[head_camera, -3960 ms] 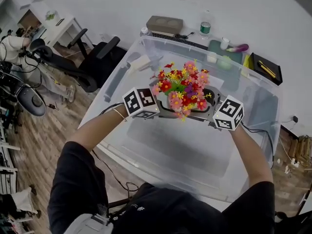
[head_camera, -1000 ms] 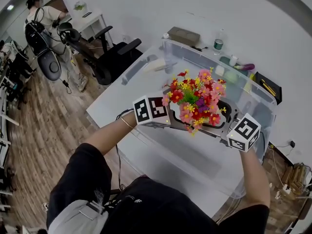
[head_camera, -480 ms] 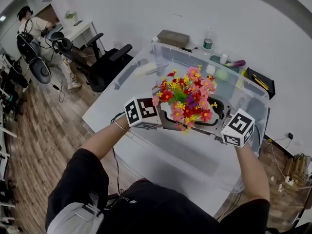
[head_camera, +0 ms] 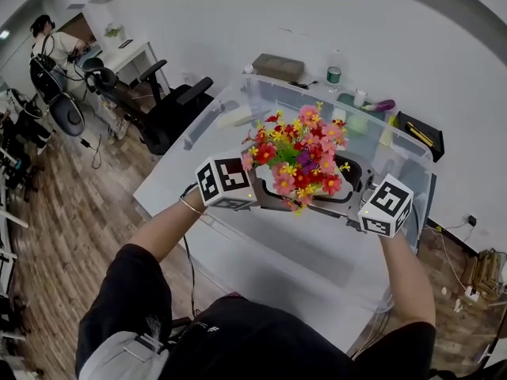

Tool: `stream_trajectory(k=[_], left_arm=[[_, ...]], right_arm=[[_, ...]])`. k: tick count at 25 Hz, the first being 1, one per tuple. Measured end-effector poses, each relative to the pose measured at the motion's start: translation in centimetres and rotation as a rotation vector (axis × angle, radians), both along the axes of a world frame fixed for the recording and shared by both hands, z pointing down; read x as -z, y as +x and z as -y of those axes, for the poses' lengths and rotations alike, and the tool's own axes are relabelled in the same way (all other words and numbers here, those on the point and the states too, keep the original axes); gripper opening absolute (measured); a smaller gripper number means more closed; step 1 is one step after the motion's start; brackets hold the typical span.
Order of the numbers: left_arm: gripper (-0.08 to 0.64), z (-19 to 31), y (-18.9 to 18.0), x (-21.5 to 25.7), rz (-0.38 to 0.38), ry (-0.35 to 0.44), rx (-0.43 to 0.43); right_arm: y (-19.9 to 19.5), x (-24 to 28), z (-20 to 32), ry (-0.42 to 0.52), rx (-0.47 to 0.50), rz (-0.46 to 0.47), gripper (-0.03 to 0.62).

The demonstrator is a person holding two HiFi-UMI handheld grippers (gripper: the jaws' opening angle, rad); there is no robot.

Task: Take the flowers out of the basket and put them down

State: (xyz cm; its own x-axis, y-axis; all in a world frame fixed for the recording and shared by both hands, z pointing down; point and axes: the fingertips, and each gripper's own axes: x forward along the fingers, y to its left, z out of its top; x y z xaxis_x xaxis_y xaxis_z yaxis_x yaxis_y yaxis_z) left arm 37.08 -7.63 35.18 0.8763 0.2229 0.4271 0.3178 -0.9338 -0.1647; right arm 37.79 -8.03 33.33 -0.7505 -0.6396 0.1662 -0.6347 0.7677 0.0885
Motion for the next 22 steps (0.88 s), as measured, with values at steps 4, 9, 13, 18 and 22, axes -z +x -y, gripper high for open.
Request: stream_trajectory(k=[4,9,13,18,22], left_arm=[[0.474,-0.2,0.1,0.8,0.003,0.026,-0.001],[0.474,-0.6,0.1,2.4,-0.001,0.044,0.009],[0.474,-1.3,-0.2,3.6,-0.012,0.064,0.013],[0.474,-1.9,-0.6,5.1,-0.024,0.071,0.027],[0.474,-2.4,-1.0,6.1,-0.036,0.067,0.038]], right_arm=[[0.0,0.7,-0.2,0.020,0.003,0.008,0.459],[0.0,2.4,-0.6,0.069,0.019,0.024,0.459],[-0.4,3.5,-1.3,0.086,0.033,0.039,0.459],[-0.7,4.8,-1.9,0.107,0.063,0.059,0.459],[-1.0,6.0,-2.5,0.119,0.075,0.067,0.459]])
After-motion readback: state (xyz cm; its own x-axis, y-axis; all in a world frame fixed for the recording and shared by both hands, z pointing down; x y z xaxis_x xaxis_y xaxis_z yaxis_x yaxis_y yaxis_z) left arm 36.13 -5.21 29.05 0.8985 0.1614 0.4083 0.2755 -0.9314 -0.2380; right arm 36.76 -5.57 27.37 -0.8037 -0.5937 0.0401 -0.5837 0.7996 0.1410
